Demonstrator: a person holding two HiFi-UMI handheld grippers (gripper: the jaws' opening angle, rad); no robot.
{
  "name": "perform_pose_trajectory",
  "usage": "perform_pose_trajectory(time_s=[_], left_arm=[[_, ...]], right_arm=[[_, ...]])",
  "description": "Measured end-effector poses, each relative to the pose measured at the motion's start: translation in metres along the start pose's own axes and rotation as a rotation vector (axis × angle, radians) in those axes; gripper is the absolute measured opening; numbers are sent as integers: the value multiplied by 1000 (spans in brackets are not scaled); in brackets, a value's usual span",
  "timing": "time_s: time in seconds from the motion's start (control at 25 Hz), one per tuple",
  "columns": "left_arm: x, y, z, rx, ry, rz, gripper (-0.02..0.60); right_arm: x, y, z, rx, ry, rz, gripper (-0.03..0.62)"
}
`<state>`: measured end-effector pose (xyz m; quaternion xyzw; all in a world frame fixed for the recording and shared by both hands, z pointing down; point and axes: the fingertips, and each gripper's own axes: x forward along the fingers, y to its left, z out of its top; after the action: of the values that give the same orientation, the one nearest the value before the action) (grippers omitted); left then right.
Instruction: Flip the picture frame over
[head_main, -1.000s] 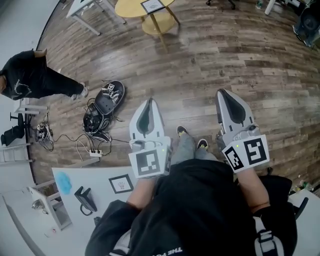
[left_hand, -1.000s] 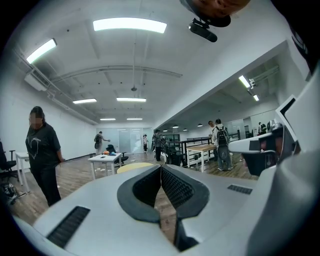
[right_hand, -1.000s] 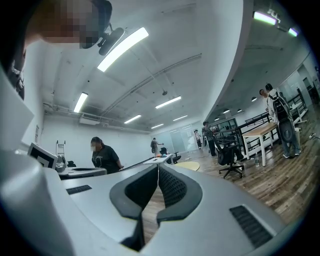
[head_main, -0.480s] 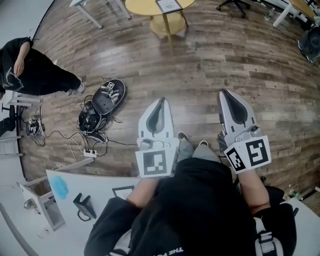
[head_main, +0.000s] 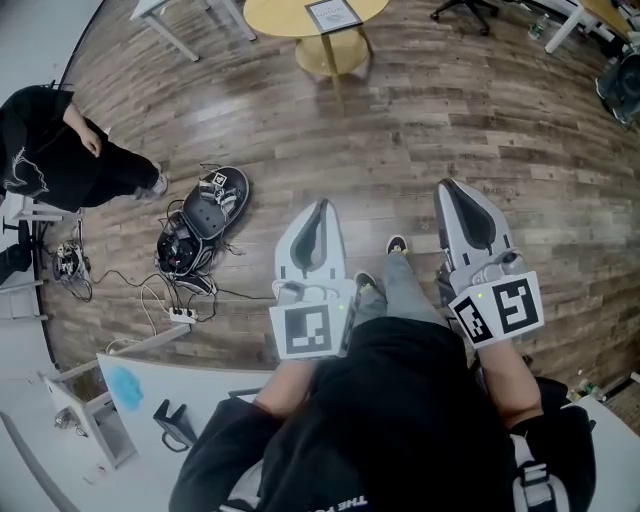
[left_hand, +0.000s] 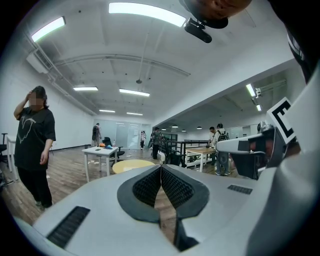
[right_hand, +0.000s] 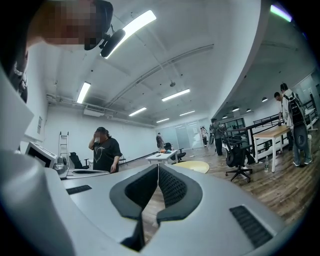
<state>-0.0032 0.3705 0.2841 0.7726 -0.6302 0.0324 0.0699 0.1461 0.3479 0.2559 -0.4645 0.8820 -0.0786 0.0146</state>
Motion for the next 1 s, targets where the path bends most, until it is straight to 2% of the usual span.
perform_pose_trajectory(time_s=[0.6, 0.84, 1.0], left_arm=[[144, -46, 29, 94, 21, 3, 23], [176, -28, 27, 89, 41, 17, 23], [199, 2, 28, 92, 35, 23, 23]], right_arm=[[72, -142, 28, 30, -68, -20, 20], [104, -159, 23, 57, -57, -26, 20], [140, -156, 22, 49, -45, -22, 20]])
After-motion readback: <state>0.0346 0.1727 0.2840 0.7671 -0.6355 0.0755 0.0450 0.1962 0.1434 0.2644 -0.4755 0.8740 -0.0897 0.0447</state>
